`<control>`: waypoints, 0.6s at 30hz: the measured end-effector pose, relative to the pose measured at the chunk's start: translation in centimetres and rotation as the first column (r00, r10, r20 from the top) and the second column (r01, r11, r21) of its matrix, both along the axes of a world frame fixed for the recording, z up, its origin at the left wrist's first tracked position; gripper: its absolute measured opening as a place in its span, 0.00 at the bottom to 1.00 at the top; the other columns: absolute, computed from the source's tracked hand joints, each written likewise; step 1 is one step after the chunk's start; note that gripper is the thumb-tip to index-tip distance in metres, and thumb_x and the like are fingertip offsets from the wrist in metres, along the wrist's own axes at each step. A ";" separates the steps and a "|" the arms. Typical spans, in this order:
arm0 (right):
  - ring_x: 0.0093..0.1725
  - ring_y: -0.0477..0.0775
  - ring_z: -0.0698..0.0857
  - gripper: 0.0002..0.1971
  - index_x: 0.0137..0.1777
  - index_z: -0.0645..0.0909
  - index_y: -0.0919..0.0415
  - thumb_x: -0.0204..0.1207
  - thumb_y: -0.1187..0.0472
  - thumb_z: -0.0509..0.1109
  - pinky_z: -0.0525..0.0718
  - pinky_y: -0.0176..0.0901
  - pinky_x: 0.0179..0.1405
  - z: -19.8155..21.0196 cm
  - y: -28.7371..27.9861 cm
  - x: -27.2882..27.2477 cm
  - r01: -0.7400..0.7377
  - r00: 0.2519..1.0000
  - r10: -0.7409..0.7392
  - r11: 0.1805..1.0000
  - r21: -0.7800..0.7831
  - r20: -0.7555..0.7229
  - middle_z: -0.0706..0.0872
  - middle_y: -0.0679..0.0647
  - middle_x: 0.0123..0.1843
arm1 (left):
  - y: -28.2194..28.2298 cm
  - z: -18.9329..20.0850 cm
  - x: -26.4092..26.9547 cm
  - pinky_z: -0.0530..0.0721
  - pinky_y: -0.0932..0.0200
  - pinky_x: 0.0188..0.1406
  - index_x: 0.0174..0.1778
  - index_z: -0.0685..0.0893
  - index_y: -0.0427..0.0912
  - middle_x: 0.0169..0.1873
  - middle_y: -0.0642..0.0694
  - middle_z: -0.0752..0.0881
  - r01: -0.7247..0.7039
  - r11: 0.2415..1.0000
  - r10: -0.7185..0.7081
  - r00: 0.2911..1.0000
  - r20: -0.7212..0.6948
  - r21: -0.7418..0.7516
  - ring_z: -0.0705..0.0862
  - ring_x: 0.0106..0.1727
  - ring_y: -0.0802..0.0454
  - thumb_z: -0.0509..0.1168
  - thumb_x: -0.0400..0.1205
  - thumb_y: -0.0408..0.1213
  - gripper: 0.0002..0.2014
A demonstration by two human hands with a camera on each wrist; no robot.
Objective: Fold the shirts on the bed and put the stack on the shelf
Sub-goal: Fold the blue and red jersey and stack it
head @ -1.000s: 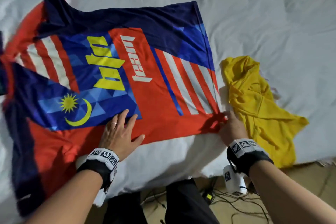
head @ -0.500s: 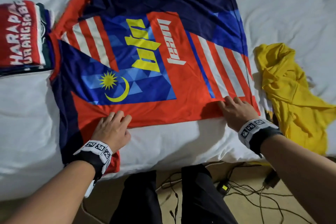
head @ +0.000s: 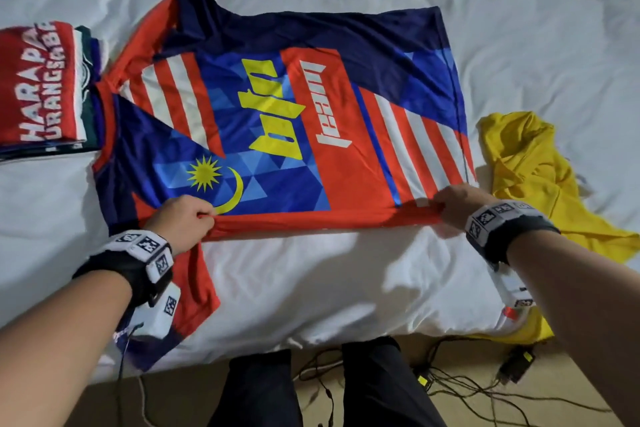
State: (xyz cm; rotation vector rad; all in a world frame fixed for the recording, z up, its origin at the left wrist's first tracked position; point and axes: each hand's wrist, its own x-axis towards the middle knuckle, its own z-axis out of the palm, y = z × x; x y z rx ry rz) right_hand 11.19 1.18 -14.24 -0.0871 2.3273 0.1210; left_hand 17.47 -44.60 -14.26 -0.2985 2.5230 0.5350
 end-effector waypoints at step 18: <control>0.55 0.68 0.83 0.11 0.47 0.87 0.61 0.70 0.70 0.65 0.73 0.53 0.58 -3.6 0.4 -16.3 0.069 0.927 -0.125 0.984 -0.166 -0.354 0.88 0.62 0.49 | 0.8 -4.0 -14.4 0.79 0.43 0.61 0.55 0.89 0.42 0.56 0.33 0.87 -0.304 0.953 0.292 0.902 -0.319 0.013 0.84 0.59 0.31 0.63 0.83 0.33 0.11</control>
